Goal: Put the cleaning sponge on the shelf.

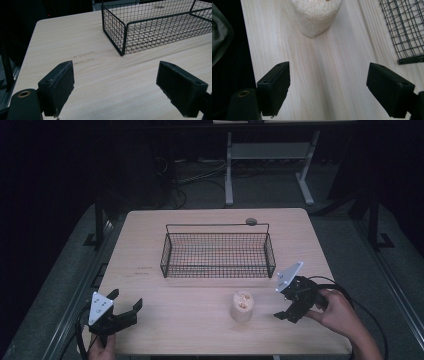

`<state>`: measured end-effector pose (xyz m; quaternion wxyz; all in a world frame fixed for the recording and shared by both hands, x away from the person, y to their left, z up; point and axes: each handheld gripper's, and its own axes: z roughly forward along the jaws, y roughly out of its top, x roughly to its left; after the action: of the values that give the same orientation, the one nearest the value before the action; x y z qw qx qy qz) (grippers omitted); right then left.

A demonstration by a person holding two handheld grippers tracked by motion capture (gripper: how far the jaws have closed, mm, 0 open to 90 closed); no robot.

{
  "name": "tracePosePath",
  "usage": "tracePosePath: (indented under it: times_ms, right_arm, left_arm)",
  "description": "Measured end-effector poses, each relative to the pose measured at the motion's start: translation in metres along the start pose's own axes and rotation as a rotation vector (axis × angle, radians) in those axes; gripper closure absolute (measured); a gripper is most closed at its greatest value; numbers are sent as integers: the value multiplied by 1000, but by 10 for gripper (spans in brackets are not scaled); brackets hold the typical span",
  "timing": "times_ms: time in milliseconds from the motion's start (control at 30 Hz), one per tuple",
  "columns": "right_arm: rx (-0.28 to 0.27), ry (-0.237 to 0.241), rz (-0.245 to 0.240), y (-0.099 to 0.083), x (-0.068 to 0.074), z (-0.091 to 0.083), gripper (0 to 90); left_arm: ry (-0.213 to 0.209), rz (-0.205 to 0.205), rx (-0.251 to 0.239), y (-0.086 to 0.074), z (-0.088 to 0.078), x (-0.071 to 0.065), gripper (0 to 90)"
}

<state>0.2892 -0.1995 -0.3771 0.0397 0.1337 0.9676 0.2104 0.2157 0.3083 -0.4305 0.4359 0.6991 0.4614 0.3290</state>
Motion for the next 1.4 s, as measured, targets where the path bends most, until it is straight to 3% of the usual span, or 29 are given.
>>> tracePosePath:
  times_ms: [833,1400]
  right_arm:
    - [41,19,-117,63,0,9,164]
    - [106,65,-187,95,4,36,162]
  left_arm:
    - [-5,2,-3,0,-1,-1,140]
    - [-4,2,-4,1,-1,-1,141]
